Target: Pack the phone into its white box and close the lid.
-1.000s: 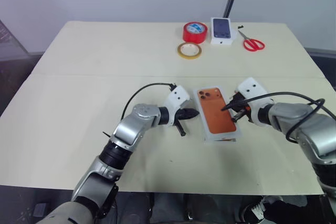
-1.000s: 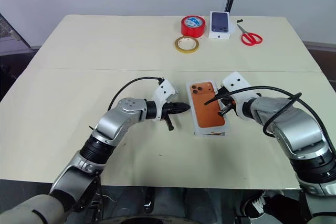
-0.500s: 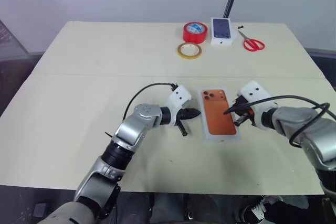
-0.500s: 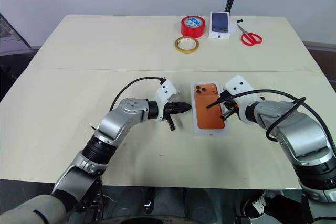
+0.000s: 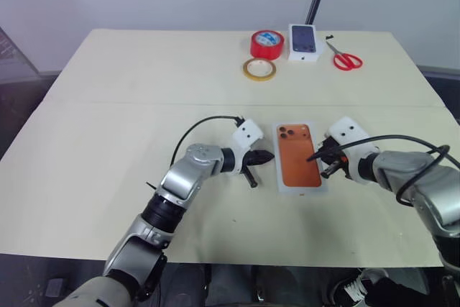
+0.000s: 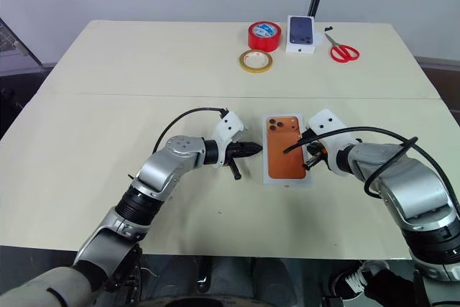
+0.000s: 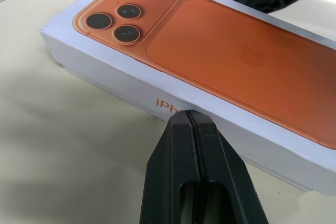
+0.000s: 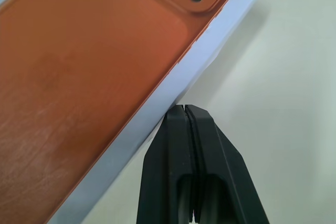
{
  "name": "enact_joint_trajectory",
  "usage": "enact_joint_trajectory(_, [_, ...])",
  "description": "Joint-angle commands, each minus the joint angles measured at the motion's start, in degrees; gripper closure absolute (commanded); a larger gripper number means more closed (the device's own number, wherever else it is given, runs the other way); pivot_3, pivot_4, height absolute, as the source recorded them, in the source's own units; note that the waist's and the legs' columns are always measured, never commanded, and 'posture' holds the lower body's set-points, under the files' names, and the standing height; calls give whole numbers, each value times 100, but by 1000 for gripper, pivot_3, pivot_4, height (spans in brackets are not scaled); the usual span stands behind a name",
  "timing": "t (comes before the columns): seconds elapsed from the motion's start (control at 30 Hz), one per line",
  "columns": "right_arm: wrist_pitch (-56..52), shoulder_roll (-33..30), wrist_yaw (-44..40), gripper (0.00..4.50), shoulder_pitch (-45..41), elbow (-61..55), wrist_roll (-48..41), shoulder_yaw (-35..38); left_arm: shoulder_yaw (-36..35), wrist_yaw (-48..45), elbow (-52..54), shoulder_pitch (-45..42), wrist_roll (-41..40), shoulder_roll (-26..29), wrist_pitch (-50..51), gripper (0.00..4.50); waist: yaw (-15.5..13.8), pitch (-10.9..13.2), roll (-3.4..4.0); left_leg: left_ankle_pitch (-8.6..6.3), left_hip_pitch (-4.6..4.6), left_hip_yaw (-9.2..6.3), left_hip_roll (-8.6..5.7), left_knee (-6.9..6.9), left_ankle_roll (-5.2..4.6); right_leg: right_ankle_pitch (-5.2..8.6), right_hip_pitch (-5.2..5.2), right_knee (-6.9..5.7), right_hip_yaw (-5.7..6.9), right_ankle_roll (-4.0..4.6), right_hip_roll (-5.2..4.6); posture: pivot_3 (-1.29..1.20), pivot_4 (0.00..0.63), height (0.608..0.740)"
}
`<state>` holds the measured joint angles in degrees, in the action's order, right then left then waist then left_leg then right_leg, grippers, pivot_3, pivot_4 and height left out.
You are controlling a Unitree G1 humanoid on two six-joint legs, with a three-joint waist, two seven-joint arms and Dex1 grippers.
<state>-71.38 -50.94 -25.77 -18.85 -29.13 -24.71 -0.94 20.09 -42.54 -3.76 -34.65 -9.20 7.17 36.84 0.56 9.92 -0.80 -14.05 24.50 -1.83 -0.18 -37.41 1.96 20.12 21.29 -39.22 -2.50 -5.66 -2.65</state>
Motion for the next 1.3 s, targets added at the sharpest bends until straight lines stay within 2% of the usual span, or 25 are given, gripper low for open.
enact_joint_trajectory(0.03, [101,52,-147,4467,-8,-248,-53,-41,99,-16,168,-230,-50,-223,-227,4500,1,0,0,0,0,0,0,0,0,0,0,0,0,0,0,0,150,717])
enact_joint_trajectory(0.53, [103,25,-193,4467,80,-267,58,51,79,-15,197,-204,-43,-217,-216,4500,5,0,0,0,0,0,0,1,0,0,2,-2,0,0,1,0,150,717])
enact_joint_trajectory(0.73, [304,-311,-358,4467,128,-208,180,181,-9,85,69,-114,-7,-140,-234,4500,4,0,0,0,0,1,-1,0,0,0,1,-2,1,0,2,0,150,717])
enact_joint_trajectory(0.93, [901,-921,-943,4467,216,-168,181,626,-199,148,61,-44,-56,-4,-248,4500,4,0,1,0,0,1,-1,0,0,0,1,-2,1,0,2,0,150,717])
enact_joint_trajectory(1.1, [1046,-1042,-1381,4467,312,-414,-67,921,-493,250,-60,-280,-153,0,-276,4500,3,0,1,0,-1,1,0,-1,0,0,0,-2,1,0,1,0,150,717])
enact_joint_trajectory(1.3, [994,-816,-1507,4467,622,-921,-332,837,-608,256,-364,-911,-303,-421,-340,4500,-66,0,-1,-1,1,1,-5,-8,-1,0,-5,-1,6,-2,2,0,150,717])
